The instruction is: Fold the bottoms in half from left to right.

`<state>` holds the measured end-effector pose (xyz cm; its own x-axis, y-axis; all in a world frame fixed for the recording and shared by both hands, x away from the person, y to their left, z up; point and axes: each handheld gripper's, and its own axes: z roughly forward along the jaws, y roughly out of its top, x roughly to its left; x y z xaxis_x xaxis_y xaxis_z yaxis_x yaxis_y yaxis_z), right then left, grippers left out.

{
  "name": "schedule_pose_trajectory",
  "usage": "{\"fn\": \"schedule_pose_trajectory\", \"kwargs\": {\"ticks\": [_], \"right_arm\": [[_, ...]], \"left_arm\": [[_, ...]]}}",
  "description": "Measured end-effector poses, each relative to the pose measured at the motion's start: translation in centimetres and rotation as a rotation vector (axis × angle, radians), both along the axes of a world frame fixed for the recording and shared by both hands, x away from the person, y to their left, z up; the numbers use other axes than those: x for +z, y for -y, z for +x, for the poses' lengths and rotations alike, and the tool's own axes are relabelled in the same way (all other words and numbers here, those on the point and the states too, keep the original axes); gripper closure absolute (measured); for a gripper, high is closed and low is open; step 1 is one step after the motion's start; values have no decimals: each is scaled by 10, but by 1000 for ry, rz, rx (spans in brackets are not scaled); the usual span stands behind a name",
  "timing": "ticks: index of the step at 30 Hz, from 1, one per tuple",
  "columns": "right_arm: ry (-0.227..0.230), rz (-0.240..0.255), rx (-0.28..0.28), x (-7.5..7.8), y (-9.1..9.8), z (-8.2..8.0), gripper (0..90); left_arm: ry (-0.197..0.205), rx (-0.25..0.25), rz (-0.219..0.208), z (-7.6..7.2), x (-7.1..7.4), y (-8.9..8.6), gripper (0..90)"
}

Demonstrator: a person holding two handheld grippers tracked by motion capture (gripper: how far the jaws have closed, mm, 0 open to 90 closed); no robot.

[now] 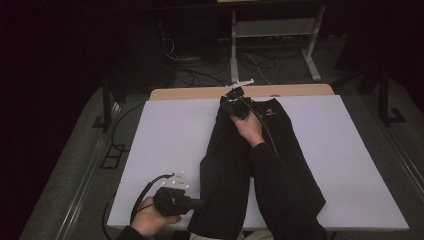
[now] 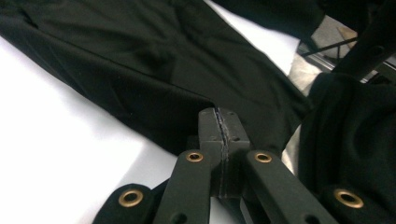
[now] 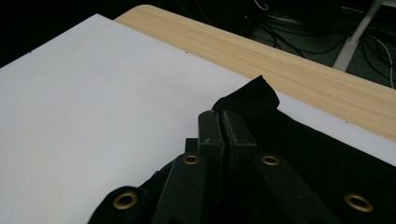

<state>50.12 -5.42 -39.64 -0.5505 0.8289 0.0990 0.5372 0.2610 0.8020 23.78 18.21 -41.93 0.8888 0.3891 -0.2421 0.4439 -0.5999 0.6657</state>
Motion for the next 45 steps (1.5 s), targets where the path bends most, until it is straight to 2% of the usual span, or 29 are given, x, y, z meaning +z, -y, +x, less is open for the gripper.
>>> {"fn": "schedule_pose_trajectory", "kwargs": {"ticks": [18,23,28,34,45], "right_arm": [[-12,12,-17,9,36,1,859],[-12,16,-20,11,44,1,858],[-15,14,-11,11,54,2,858],[-5,14,34,12,64,3,859],[-11,28,25,15,87,9,860]], "left_arm": [[-8,-126,-22,-3,8,46,889],[-10,-142,-26,-2,10,55,890],[-15,-148,-47,1,14,66,889],[-16,-168,-57,4,16,82,890],[-31,-192,-66,10,18,103,890]]}}
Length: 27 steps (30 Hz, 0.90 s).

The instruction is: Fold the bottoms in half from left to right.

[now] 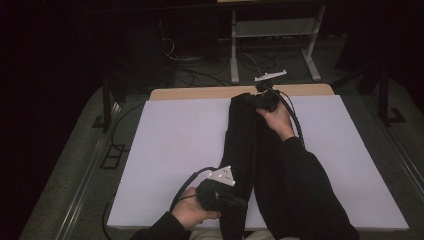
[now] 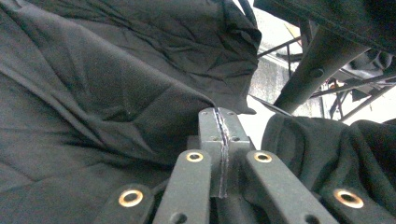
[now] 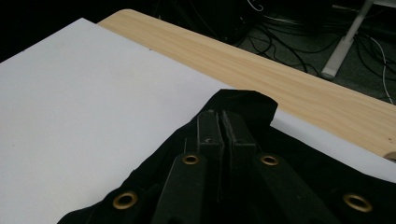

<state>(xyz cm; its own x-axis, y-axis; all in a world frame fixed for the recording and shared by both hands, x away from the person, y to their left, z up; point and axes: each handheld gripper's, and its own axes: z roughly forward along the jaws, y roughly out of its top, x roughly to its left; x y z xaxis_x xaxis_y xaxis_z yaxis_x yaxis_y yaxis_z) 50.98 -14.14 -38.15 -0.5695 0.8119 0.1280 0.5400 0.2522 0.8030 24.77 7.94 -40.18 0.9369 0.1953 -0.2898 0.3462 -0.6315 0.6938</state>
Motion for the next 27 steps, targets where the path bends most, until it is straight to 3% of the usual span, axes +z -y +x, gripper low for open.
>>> {"fn": "schedule_pose_trajectory", "kwargs": {"ticks": [13,27], "right_arm": [[-11,-18,-10,0,30,10,860],[-17,-34,-21,7,53,21,860]], "left_arm": [[-11,-33,-23,7,4,35,889],[-16,-21,-72,9,7,70,890]]}}
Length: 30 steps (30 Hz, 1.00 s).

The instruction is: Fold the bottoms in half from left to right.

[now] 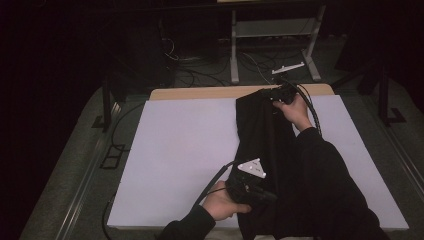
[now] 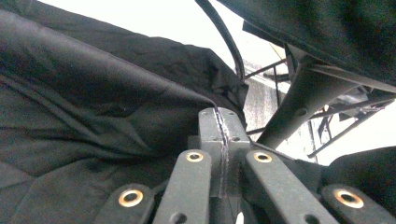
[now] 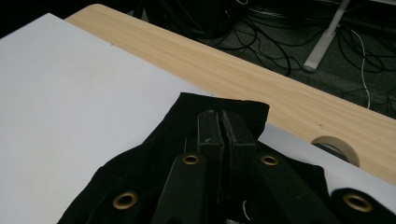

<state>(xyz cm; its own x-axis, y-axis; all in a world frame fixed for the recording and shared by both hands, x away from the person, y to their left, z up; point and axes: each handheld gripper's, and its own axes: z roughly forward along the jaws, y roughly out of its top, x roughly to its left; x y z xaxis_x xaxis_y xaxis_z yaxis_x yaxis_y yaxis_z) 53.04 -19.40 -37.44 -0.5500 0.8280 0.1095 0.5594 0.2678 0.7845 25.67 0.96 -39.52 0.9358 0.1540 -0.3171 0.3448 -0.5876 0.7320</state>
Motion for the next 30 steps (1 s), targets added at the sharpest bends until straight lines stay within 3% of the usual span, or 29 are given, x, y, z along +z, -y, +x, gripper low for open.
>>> {"fn": "schedule_pose_trajectory", "kwargs": {"ticks": [15,19,30], "right_arm": [[11,-64,29,2,12,5,860],[-7,-40,40,0,17,5,860],[-7,-41,71,-2,20,3,860]], "left_arm": [[-26,22,-19,1,-7,44,890],[-35,22,-22,-1,-10,49,889],[-44,24,-32,-1,-14,63,889]]}}
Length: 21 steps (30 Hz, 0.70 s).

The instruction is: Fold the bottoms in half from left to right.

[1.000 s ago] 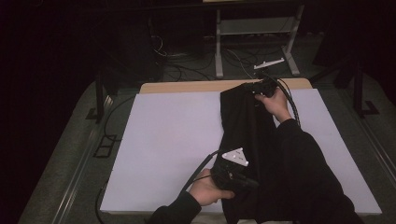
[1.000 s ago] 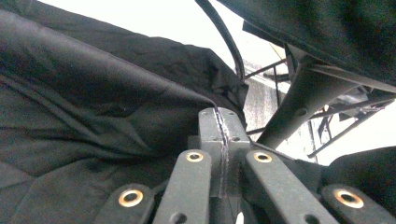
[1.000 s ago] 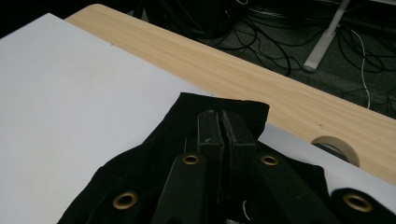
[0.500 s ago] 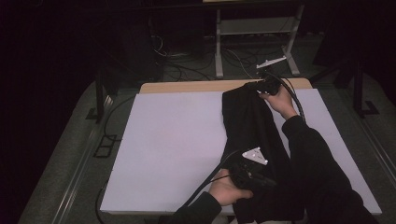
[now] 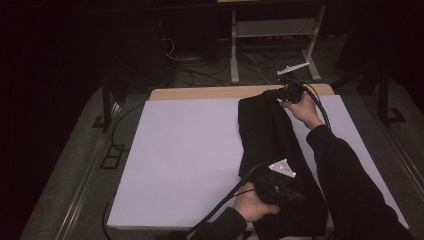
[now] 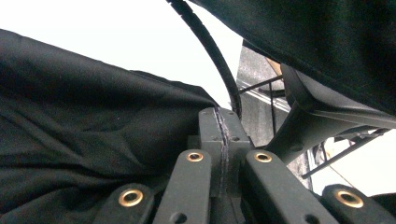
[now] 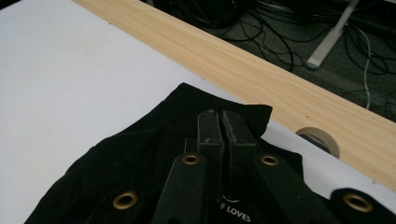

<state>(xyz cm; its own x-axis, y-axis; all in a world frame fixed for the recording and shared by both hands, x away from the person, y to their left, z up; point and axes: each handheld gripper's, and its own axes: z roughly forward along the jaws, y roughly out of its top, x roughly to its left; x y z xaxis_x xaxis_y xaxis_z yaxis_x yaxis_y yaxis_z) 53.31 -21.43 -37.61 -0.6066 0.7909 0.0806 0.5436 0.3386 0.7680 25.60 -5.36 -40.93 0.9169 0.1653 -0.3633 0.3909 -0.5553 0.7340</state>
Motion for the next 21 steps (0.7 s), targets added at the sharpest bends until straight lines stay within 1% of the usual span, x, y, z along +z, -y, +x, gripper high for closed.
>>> {"fn": "schedule_pose_trajectory", "kwargs": {"ticks": [1,6,13,14,18,21], "right_arm": [[6,-19,4,-1,0,-1,860],[12,-17,-1,0,4,-1,860],[9,-27,-13,-4,12,0,860],[4,-34,-21,-7,15,1,860],[-4,-29,-29,-9,18,2,860],[1,-37,-26,-13,21,1,860]], "left_arm": [[-6,1,1,0,-2,2,889],[-23,9,-7,1,-7,8,889],[-46,7,0,1,-15,20,890],[-57,6,7,1,-18,25,889],[-65,9,20,1,-21,32,889],[-78,15,35,2,-24,38,889]]}}
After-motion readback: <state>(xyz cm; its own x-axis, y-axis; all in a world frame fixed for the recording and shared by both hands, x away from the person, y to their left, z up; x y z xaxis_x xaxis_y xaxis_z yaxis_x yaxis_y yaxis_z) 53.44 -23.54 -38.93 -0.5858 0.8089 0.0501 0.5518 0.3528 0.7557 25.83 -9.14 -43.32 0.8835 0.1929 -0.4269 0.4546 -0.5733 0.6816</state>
